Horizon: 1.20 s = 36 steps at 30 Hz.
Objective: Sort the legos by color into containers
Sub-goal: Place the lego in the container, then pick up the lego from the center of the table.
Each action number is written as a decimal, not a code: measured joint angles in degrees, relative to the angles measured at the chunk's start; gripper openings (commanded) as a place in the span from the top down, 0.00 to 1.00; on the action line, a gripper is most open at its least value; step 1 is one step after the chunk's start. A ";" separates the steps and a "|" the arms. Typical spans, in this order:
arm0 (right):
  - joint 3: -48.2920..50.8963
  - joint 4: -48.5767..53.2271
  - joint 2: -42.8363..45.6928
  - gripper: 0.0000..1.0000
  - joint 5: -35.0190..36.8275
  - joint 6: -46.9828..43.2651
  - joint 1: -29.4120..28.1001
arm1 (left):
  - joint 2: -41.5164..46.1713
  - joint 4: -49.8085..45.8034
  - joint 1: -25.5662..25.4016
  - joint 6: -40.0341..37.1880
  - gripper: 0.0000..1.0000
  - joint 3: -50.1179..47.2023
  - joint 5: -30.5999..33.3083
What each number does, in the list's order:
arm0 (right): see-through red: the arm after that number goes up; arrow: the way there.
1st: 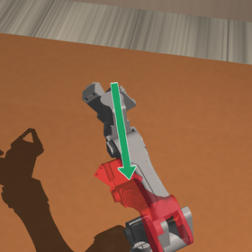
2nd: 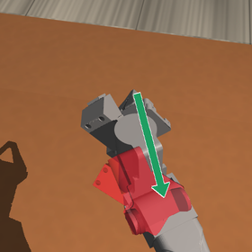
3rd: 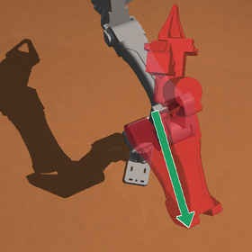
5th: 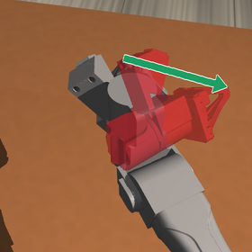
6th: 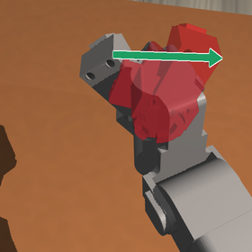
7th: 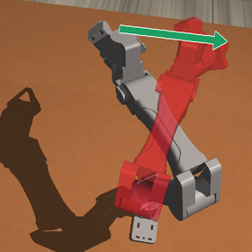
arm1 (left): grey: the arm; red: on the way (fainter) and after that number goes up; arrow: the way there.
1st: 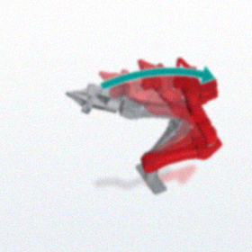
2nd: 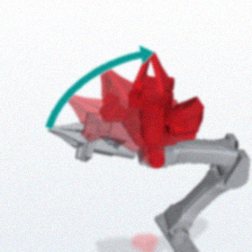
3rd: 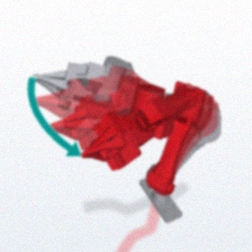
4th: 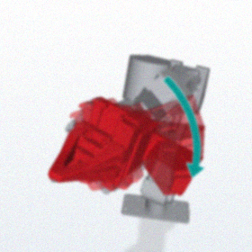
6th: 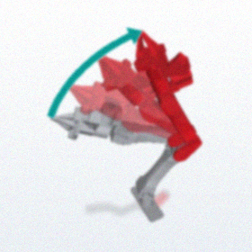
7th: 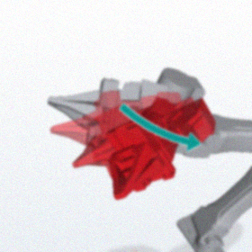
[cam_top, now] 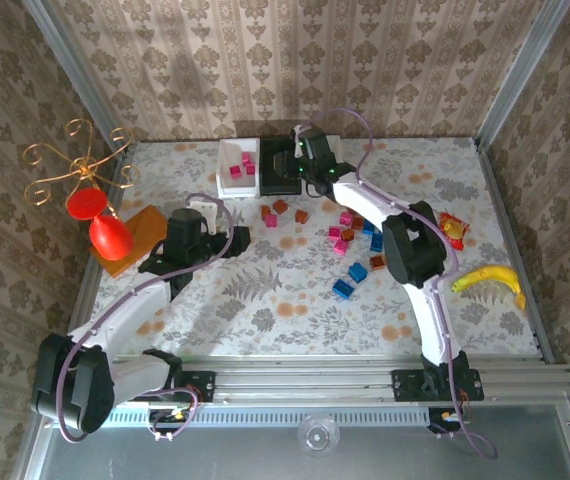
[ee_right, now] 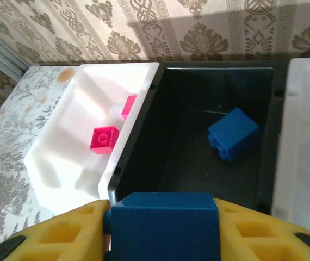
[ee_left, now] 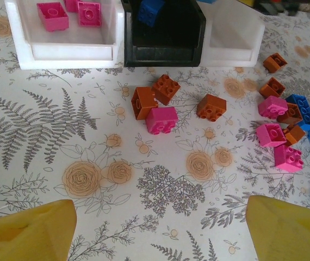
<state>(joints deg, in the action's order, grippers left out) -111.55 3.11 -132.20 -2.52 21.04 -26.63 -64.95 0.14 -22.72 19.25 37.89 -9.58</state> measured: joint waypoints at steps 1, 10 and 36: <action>-2.93 0.31 -2.25 0.51 -0.13 0.04 0.02 | 0.00 -0.20 0.00 0.00 0.17 -0.02 0.00; -18.93 6.67 -13.14 0.30 -2.62 0.22 1.01 | 0.11 -2.38 -0.02 0.02 0.17 0.00 -0.39; 60.28 -0.11 47.80 0.02 3.82 -5.60 1.36 | -27.61 -1.44 -7.78 0.52 0.28 13.84 4.09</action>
<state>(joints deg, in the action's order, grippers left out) -51.27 3.01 -84.40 1.30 15.44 -25.28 -92.55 -1.30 -30.50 19.77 51.72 -5.50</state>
